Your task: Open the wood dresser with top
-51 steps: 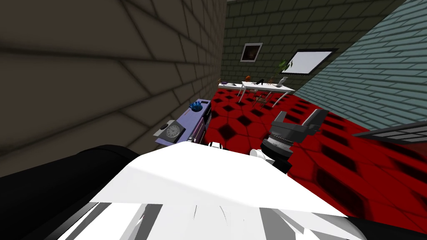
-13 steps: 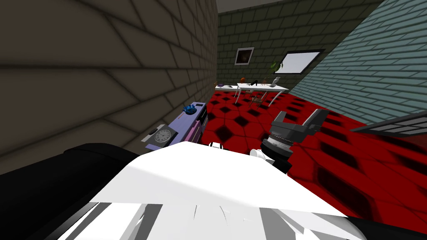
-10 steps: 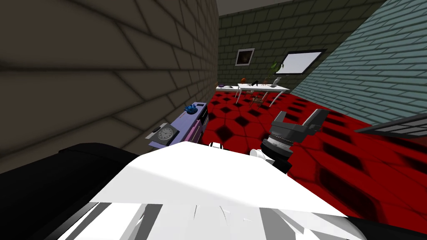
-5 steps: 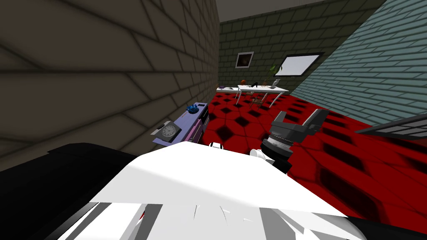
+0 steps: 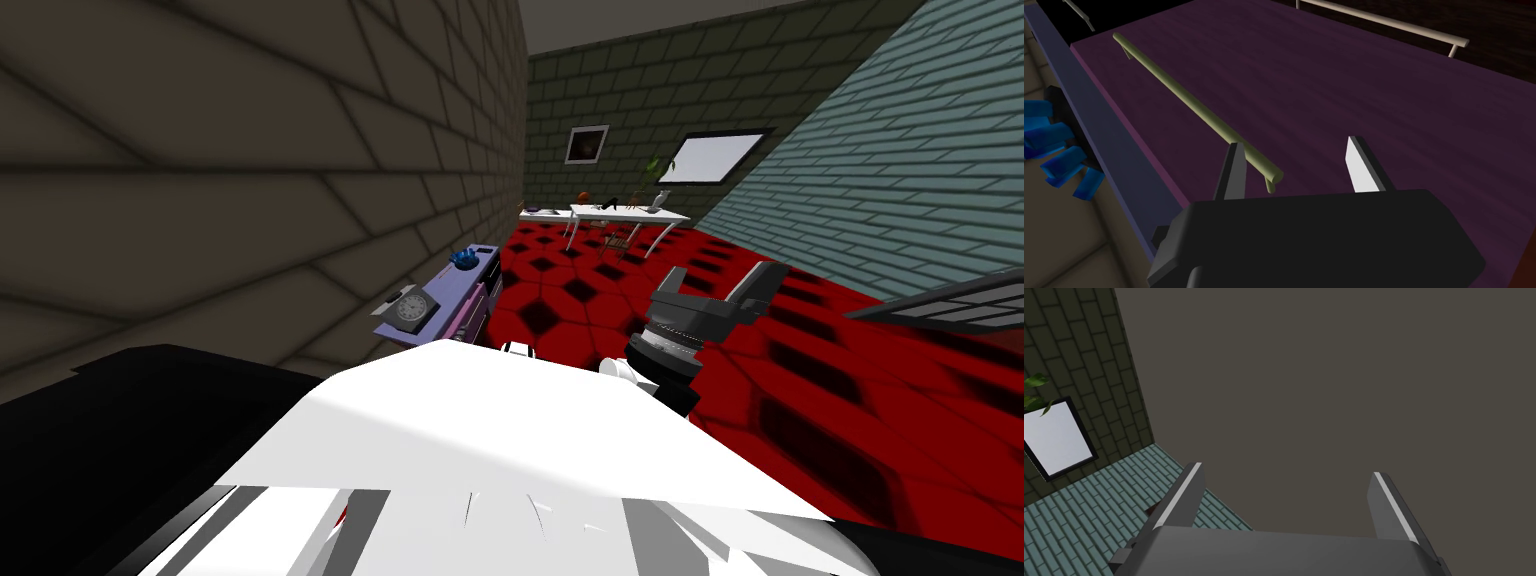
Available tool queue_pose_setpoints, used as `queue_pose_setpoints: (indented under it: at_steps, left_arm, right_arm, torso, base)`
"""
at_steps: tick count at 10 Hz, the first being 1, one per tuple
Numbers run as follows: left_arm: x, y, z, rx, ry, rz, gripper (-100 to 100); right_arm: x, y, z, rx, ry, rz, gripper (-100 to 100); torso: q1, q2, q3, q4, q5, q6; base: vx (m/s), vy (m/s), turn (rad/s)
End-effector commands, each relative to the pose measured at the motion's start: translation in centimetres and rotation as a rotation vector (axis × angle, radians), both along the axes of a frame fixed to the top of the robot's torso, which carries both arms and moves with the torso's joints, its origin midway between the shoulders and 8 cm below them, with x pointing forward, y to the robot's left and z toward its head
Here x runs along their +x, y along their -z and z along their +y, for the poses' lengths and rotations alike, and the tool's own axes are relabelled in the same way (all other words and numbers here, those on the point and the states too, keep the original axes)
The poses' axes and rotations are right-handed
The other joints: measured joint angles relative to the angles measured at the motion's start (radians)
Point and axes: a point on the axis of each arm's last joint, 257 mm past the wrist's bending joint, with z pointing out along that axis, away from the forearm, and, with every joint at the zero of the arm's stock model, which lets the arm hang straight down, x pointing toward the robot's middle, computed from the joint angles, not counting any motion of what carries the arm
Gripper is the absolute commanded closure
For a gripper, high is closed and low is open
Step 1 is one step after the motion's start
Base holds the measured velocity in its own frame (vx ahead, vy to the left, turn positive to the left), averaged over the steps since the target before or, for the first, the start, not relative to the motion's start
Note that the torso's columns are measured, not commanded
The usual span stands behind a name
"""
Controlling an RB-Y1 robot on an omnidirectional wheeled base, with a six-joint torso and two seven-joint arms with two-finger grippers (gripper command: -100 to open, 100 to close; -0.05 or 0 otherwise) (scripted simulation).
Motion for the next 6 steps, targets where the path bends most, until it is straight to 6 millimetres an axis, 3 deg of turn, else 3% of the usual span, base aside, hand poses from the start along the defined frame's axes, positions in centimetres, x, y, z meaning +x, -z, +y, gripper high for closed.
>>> queue_pose_setpoints:
  at_steps: [1, 3, 5, 6]
  left_arm:
    - [1.5, 0.8, -1.5, -0.018, -0.012, 0.033, 100]
    - [3.9, 0.6, -2.3, -0.023, 0.0, 0.024, 100]
    - [5.4, 0.3, -2.5, -0.021, 0.008, 0.019, 100]
    - [6.1, 0.8, -3.9, -0.044, -0.01, 0.042, 100]
  right_arm:
    - [0.0, 0.0, 0.0, 0.0, 0.0, 0.0, 0]
    - [0.0, 0.0, 0.0, 0.0, 0.0, 0.0, 0]
    - [0.0, 0.0, 0.0, 0.0, 0.0, 0.0, 0]
    - [0.0, 0.0, 0.0, 0.0, 0.0, 0.0, 0]
  torso:
    - [0.0, -0.003, -0.002, -0.001, 0.001, 0.001]
    - [0.0, 0.007, 0.002, -0.001, 0.001, -0.002]
    - [-0.001, -0.002, -0.003, -0.002, -0.001, -0.001]
    - [0.0, -0.005, -0.004, -0.004, 0.0, 0.001]
  base:
    - [-0.127, -0.004, 0.033]
    - [-0.126, -0.004, -0.013]
    - [-0.024, 0.004, 0.022]
    - [-0.123, 0.007, 0.043]
